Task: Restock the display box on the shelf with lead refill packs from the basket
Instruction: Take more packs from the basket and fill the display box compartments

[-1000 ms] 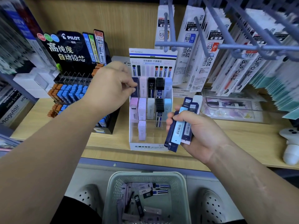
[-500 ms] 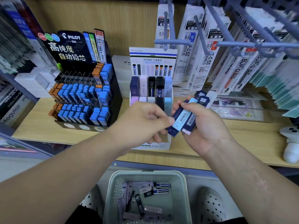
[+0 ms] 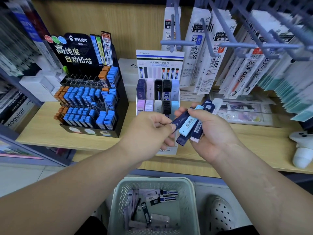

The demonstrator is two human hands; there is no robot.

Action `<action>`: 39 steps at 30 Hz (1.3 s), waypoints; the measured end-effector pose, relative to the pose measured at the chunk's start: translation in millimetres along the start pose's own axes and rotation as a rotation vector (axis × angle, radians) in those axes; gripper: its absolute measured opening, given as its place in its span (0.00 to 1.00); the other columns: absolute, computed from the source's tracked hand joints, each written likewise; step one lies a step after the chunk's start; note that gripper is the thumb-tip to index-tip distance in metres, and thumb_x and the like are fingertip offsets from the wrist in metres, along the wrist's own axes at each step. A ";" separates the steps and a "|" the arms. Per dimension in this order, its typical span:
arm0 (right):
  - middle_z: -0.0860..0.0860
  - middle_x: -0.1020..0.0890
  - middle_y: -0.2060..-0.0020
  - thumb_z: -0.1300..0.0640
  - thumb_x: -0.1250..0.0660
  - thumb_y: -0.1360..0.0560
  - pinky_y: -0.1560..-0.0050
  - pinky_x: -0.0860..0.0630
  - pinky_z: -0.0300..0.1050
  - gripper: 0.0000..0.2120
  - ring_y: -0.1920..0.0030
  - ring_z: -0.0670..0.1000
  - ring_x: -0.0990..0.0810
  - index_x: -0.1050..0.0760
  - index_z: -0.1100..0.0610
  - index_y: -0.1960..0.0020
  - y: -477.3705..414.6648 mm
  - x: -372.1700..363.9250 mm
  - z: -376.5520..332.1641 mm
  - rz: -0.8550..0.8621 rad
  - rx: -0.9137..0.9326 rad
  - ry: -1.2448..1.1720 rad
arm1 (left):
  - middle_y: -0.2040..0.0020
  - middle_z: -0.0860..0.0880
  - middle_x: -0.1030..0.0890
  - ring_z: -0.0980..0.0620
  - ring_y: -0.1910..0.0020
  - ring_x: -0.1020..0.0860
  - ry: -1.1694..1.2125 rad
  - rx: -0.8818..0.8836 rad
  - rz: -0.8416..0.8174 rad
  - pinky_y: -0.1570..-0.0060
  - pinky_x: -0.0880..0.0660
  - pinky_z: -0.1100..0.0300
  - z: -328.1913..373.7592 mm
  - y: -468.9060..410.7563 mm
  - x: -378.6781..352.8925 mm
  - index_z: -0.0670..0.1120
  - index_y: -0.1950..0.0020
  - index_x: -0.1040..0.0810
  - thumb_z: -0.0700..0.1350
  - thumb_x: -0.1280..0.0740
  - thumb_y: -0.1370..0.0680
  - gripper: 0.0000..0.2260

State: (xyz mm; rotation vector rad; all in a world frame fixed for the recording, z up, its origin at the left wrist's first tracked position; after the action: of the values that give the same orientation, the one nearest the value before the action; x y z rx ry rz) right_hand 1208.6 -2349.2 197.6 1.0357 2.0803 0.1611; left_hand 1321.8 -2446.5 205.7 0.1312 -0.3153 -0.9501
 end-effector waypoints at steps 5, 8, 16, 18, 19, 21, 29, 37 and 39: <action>0.55 0.13 0.58 0.68 0.34 0.22 0.60 0.18 0.46 0.09 0.58 0.53 0.13 0.23 0.58 0.44 2.6 4.8 1.4 0.083 -0.006 0.152 | 0.67 0.43 0.19 0.47 0.71 0.20 0.049 -0.022 0.058 0.68 0.23 0.55 8.6 0.1 15.0 0.43 0.48 0.18 0.37 0.33 0.21 0.05; 0.56 0.13 0.60 0.68 0.34 0.22 0.60 0.21 0.44 0.09 0.57 0.52 0.13 0.23 0.57 0.45 5.4 3.5 3.4 0.064 -0.039 0.185 | 0.69 0.42 0.21 0.47 0.75 0.25 0.101 -0.029 0.025 0.75 0.28 0.59 17.0 -1.8 28.9 0.44 0.45 0.21 0.34 0.34 0.22 0.09; 0.55 0.12 0.55 0.67 0.32 0.23 0.63 0.21 0.44 0.08 0.56 0.53 0.13 0.22 0.57 0.46 12.2 3.5 4.1 0.087 -0.053 0.202 | 0.65 0.41 0.18 0.47 0.69 0.18 0.248 -0.039 -0.175 0.69 0.21 0.60 22.9 1.0 45.8 0.40 0.50 0.18 0.41 0.27 0.32 0.12; 0.56 0.13 0.57 0.67 0.32 0.23 0.63 0.21 0.43 0.08 0.57 0.53 0.13 0.22 0.57 0.47 15.0 2.9 5.0 0.071 -0.069 0.211 | 0.64 0.40 0.17 0.46 0.66 0.17 0.252 -0.079 -0.187 0.66 0.19 0.60 24.2 2.6 45.6 0.40 0.47 0.19 0.38 0.27 0.33 0.15; 0.55 0.13 0.58 0.67 0.32 0.23 0.64 0.21 0.43 0.08 0.58 0.53 0.13 0.23 0.57 0.47 16.5 2.6 5.2 0.062 -0.076 0.218 | 0.63 0.40 0.17 0.46 0.65 0.16 0.246 -0.097 -0.170 0.66 0.19 0.60 24.6 3.1 45.7 0.40 0.47 0.19 0.38 0.27 0.33 0.15; 0.56 0.13 0.59 0.67 0.33 0.22 0.66 0.21 0.42 0.08 0.59 0.52 0.13 0.23 0.58 0.46 19.3 2.8 6.0 0.047 -0.093 0.247 | 0.64 0.40 0.17 0.46 0.69 0.18 0.177 -0.150 -0.089 0.69 0.21 0.60 25.1 2.9 46.9 0.41 0.50 0.17 0.38 0.27 0.30 0.10; 0.58 0.14 0.58 0.67 0.33 0.22 0.62 0.22 0.43 0.07 0.61 0.51 0.15 0.24 0.58 0.46 23.9 11.5 2.8 0.082 -0.102 0.294 | 0.63 0.43 0.17 0.53 0.71 0.22 -0.321 -0.211 0.123 0.69 0.23 0.62 9.0 -6.4 55.2 0.48 0.58 0.14 0.41 0.22 0.29 0.04; 0.59 0.13 0.56 0.67 0.33 0.22 0.61 0.21 0.43 0.09 0.59 0.53 0.15 0.23 0.59 0.44 24.1 22.2 -3.5 0.116 -0.093 0.300 | 0.67 0.54 0.20 0.56 0.67 0.20 -0.659 -0.437 0.130 0.60 0.22 0.63 6.0 -17.1 27.6 0.47 0.58 0.18 0.40 0.23 0.29 0.05; 0.58 0.13 0.57 0.67 0.33 0.22 0.62 0.22 0.43 0.08 0.60 0.52 0.16 0.23 0.58 0.45 23.8 24.7 -5.2 0.120 -0.091 0.304 | 0.68 0.56 0.21 0.54 0.65 0.20 -0.763 -0.484 0.088 0.57 0.21 0.55 4.4 -21.1 21.5 0.46 0.56 0.17 0.40 0.24 0.28 0.04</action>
State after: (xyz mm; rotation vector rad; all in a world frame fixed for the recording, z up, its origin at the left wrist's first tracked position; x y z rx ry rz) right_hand 1211.0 -2314.6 196.5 1.1366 2.2553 0.4961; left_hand 1315.6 -2476.1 209.0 -0.7003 -0.7704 -0.9356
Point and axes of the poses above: each hand's wrist, its own y-axis away from the middle knuckle, its own x-axis out of the back of the hand, z = x × y, the point moved 3 cm from there along -y, towards the middle knuckle
